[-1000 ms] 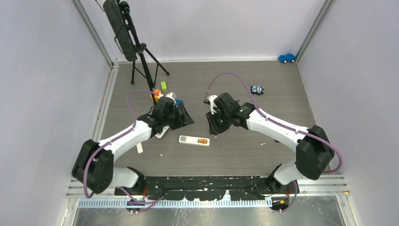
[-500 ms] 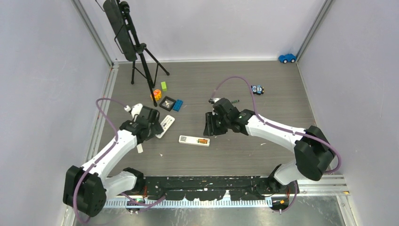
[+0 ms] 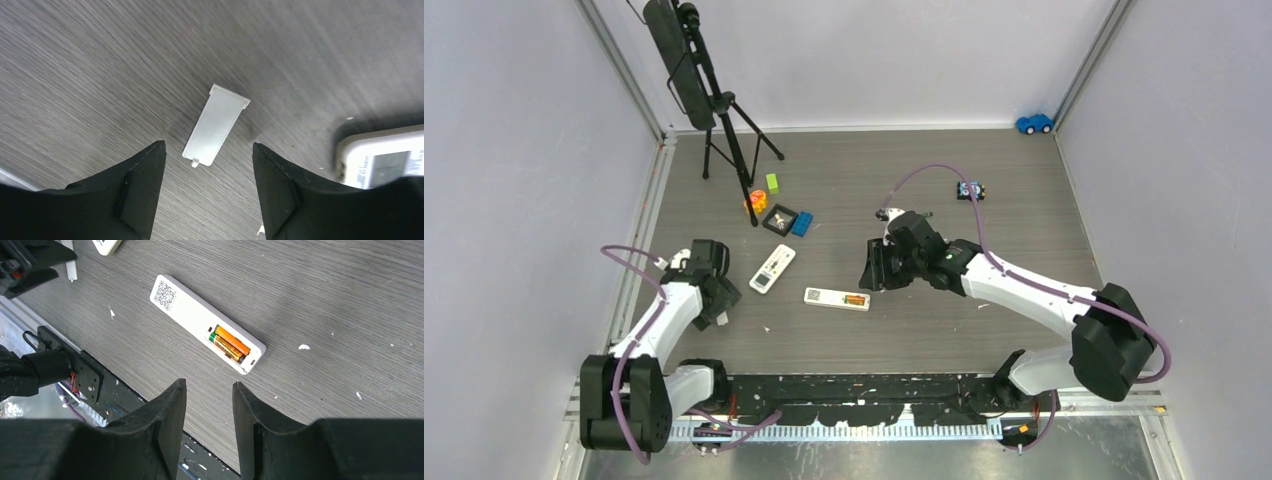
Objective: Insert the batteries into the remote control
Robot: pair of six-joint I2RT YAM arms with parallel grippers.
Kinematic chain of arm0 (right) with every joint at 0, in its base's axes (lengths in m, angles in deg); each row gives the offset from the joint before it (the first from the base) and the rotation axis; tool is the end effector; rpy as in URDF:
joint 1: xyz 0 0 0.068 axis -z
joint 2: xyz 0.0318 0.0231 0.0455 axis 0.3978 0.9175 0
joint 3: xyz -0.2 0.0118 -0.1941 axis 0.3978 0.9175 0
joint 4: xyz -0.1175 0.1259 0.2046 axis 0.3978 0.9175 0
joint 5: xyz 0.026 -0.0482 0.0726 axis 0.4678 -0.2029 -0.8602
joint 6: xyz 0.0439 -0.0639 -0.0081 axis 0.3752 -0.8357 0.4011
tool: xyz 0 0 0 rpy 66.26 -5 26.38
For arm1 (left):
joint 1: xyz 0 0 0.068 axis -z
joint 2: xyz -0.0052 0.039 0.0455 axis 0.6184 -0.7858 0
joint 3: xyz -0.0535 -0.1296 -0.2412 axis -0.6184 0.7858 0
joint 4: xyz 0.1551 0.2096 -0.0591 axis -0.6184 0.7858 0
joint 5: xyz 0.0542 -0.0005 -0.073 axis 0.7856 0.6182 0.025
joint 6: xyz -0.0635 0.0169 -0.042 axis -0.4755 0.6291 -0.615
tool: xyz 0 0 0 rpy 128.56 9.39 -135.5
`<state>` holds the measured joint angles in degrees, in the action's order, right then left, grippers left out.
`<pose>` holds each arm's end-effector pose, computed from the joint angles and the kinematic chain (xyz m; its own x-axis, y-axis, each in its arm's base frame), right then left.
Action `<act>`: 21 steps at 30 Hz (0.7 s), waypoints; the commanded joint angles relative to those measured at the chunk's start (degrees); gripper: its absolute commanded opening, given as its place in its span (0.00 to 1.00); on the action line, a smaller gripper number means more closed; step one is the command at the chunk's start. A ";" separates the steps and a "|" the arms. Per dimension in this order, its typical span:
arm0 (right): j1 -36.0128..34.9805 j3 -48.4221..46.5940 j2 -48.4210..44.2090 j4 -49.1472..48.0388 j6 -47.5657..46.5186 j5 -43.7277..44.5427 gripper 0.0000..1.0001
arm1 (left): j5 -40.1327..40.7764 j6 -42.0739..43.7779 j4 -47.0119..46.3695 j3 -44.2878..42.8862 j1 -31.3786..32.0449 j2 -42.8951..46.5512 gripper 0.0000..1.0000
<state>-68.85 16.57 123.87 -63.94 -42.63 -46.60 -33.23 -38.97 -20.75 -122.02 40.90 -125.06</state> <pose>0.2129 0.2299 0.2204 -0.8435 -0.0940 -0.5288 -0.3808 0.7990 0.4655 0.1865 0.0127 0.1502 -0.5718 -0.6893 -0.4448 -0.7532 0.6560 -0.0484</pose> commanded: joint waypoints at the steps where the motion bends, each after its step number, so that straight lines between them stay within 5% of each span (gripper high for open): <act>1: 0.39 0.50 -4.07 -2.12 -0.89 -0.10 0.44 | -5.33 -0.92 -4.03 2.64 -0.60 -3.50 0.62; 12: 0.58 0.66 -5.63 -1.60 -0.70 1.06 0.42 | -12.56 -1.25 -6.19 4.87 -0.44 -5.53 0.28; 21: 0.58 0.46 -4.47 -1.77 -0.18 1.35 0.40 | -12.76 -5.34 -3.99 5.77 7.15 -1.44 0.24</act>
<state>-68.35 17.38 119.44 -63.86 -42.87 -46.29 -41.36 -40.44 -26.32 -118.78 43.20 -126.03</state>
